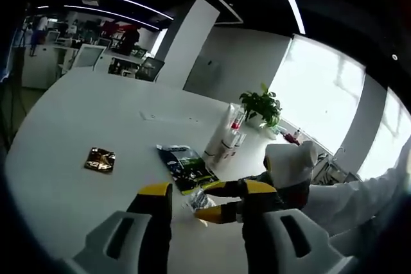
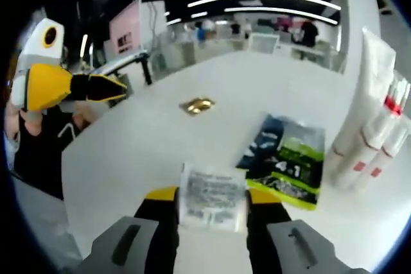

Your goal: Arrange the skincare products in the storage area until every visible bottle or jar stands upright without overlapping.

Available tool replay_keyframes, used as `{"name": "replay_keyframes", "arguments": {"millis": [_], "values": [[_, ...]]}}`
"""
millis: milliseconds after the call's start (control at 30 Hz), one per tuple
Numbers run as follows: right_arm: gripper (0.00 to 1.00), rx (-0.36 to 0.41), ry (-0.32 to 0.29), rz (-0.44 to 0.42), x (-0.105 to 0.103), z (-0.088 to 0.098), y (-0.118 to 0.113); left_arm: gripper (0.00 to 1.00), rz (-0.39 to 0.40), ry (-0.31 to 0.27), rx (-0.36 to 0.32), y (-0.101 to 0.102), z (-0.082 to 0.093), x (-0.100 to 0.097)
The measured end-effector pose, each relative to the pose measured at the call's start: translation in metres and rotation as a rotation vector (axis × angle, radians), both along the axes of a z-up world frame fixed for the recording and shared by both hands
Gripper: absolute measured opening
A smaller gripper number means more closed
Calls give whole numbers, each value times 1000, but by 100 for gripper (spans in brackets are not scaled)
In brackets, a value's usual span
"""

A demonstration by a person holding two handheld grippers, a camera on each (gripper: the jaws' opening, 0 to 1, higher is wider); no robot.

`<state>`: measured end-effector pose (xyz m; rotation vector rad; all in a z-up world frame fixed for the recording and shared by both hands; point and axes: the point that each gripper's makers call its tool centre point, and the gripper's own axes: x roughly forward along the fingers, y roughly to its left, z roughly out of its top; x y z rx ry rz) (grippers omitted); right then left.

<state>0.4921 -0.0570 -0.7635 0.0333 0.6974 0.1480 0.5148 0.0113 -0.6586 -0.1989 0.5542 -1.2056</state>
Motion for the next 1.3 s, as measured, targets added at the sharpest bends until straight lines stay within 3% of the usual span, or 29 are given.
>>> {"name": "replay_keyframes", "arguments": {"millis": [233, 300, 367, 467, 533, 600, 667, 700, 767, 900, 1100, 1300], "values": [[34, 8, 1, 26, -5, 11, -4, 38, -17, 8, 18, -1, -5, -4], [0, -12, -33, 32, -4, 20, -7, 38, -25, 6, 21, -1, -7, -6], [9, -17, -47, -1, -3, 22, -11, 38, -29, 13, 26, -1, -9, -7], [0, -72, 8, 10, -7, 5, -21, 38, -33, 16, 38, -1, -12, -7], [0, -16, -8, 14, -10, 5, -12, 38, -32, 17, 40, 0, -13, -7], [22, 76, 40, 54, -17, 0, 8, 38, -13, 11, 33, 3, -11, -3], [39, 64, 55, 136, -20, -5, 22, 38, 1, 18, 28, 4, -10, 1], [43, 37, 68, 156, -21, -8, 23, 38, 4, 20, 28, 6, -11, 2], [43, 3, 40, 246, -20, -8, 37, 38, 1, 20, 31, 6, -12, 1], [52, 33, 57, 329, -20, -9, 60, 38, -4, 23, 30, 5, -12, -1], [49, -122, 49, 492, -13, -18, 71, 38, 7, 26, 21, 6, -10, 1], [47, -126, 90, 504, -13, -27, 73, 38, 11, 27, 17, 7, -9, 2]]}}
